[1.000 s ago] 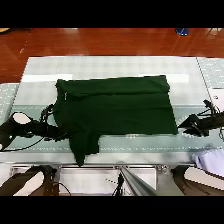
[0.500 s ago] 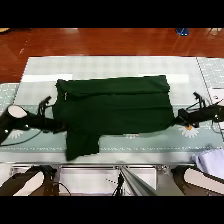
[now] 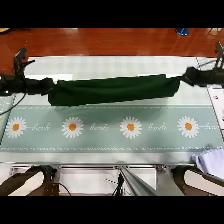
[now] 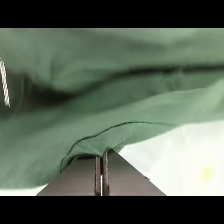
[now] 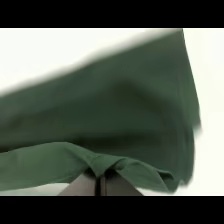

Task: Fold the shirts.

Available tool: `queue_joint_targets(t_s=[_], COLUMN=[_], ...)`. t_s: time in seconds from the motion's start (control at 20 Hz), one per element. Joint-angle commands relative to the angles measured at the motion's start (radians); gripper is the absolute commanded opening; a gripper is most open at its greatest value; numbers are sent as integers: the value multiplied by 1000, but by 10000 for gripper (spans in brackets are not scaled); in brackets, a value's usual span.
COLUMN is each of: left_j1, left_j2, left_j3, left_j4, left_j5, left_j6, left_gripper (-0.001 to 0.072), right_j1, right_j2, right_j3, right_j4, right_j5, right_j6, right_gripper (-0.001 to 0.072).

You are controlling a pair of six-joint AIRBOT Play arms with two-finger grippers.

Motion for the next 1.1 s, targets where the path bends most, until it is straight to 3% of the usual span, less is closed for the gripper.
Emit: queue_joint_targets(t_s=[0.0, 0.25, 0.6, 0.65, 0.75, 0.8, 0.85, 1.0, 1.05], left_j1=[2, 1, 2, 2, 5, 11, 21, 60, 72], left_j2=[-149, -397, -653, -662, -664, -663, -663, -661, -660], left_j3=[105, 305, 442, 442, 444, 451, 461, 507, 521], left_j4=[0, -47, -49, -49, -48, -48, -48, -48, -49], left_j5=[35, 31, -70, -71, -75, -95, -121, -228, -259], left_j6=[-11, -11, -11, -11, -11, -11, -10, -10, -10], left_gripper=[34, 34, 38, 93, 398, 476, 481, 481, 480], right_j1=[70, 73, 74, 73, 73, 72, 72, 70, 68], right_j2=[-103, -235, -350, -357, -360, -359, -360, -355, -344], right_j3=[73, 110, 110, 110, 110, 110, 110, 110, 110], right_j4=[17, 48, 35, -6, -93, -105, -116, -166, -195], right_j5=[-219, -326, -287, -267, -241, -231, -224, -196, -192], right_j6=[21, 21, 3, -3, -2, -3, -3, -3, -3], right_gripper=[32, 32, 33, 34, 34, 37, 91, 425, 468])
